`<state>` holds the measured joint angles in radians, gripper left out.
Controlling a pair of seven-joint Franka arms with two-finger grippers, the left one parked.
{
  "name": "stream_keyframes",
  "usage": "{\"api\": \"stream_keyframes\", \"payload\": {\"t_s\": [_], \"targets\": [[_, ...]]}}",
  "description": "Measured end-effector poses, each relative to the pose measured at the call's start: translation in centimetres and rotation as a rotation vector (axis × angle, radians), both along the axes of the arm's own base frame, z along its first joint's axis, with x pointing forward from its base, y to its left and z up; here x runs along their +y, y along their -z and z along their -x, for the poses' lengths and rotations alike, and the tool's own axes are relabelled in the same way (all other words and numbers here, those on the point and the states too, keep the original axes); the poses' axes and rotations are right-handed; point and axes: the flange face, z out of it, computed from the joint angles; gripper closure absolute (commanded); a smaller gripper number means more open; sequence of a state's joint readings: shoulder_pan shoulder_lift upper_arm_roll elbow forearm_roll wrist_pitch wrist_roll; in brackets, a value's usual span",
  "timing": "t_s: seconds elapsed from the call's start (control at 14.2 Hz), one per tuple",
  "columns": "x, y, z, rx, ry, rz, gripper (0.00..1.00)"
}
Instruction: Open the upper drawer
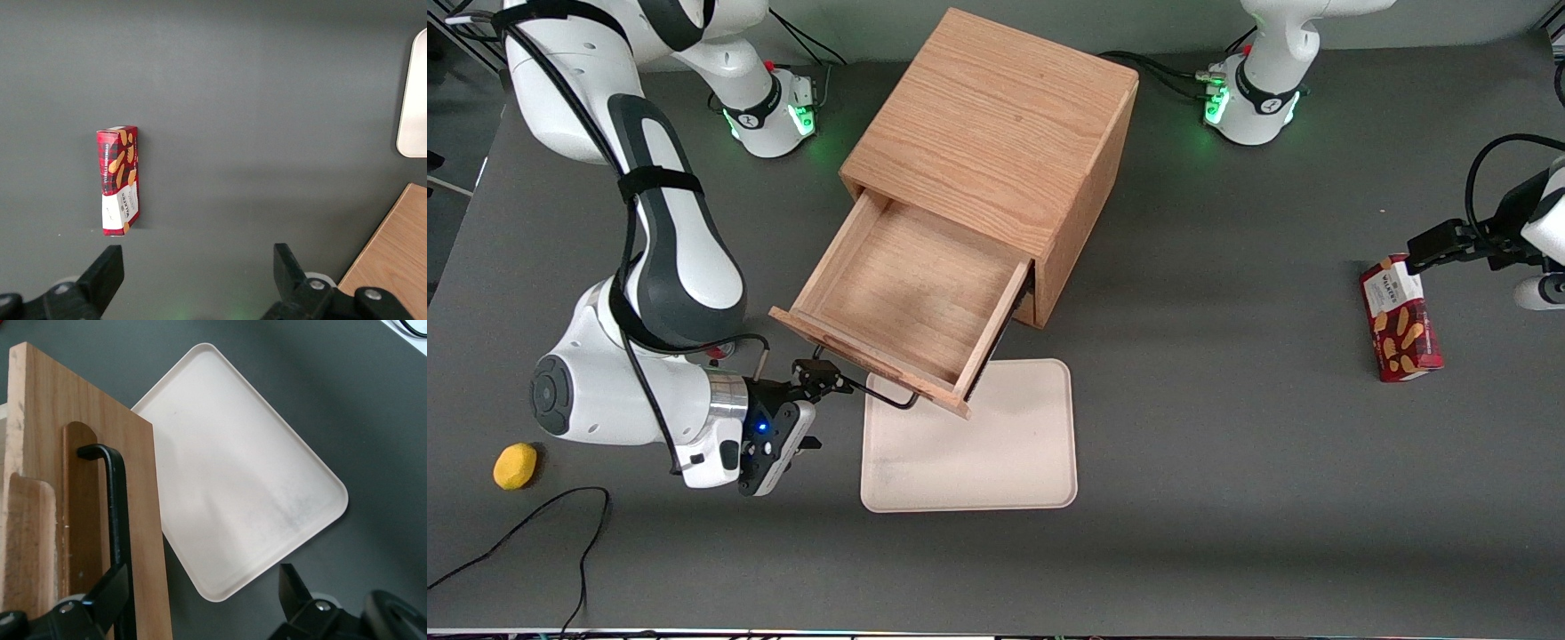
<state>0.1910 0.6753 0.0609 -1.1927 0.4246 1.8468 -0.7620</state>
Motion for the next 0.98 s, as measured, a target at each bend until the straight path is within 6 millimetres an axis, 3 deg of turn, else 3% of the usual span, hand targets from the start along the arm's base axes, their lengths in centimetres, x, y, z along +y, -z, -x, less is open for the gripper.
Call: {"api": "stream_keyframes", "payload": {"t_s": [0.42,0.63,0.98], "targets": [[-0.6,-0.3,-0.4,-0.013,0.012,-0.002,0.00],[-1.6,-2.4,-0.6,-0.009,0.004,-0.007,0.00],[-6.9,-7.0,0.0,0.013,0.014,0.105,0.00]]}}
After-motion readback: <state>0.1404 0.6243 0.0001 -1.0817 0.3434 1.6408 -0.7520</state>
